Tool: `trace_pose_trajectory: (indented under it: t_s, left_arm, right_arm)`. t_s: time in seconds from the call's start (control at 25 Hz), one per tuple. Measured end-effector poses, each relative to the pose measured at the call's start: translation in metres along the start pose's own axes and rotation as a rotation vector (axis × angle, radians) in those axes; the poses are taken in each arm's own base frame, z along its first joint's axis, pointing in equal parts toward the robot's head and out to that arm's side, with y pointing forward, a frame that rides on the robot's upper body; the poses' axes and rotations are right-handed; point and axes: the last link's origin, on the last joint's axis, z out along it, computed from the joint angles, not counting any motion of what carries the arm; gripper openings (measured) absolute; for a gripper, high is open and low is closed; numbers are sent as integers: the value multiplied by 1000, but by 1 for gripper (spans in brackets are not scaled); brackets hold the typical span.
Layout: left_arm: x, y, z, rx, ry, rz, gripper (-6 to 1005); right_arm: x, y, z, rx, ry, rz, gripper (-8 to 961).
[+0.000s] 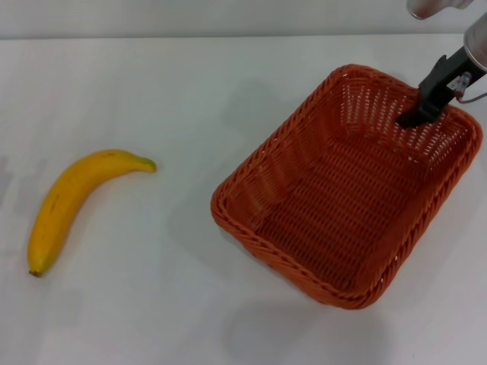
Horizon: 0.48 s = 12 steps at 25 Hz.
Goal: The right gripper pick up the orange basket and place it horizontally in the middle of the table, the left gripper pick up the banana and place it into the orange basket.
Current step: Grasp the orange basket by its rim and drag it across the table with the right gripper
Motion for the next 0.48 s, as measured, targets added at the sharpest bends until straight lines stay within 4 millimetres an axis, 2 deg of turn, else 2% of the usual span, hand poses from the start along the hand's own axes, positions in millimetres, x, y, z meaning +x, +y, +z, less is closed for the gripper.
trace_pose_trajectory:
  t_s: [0.24, 0.48]
  left_arm:
    - [4, -5, 0, 25, 24, 16, 885]
    - [17, -13, 6, 21, 60, 60, 885]
  right_arm:
    - [2, -8, -7, 31, 40, 152, 287]
    - [12, -14, -22, 22, 107, 357, 237]
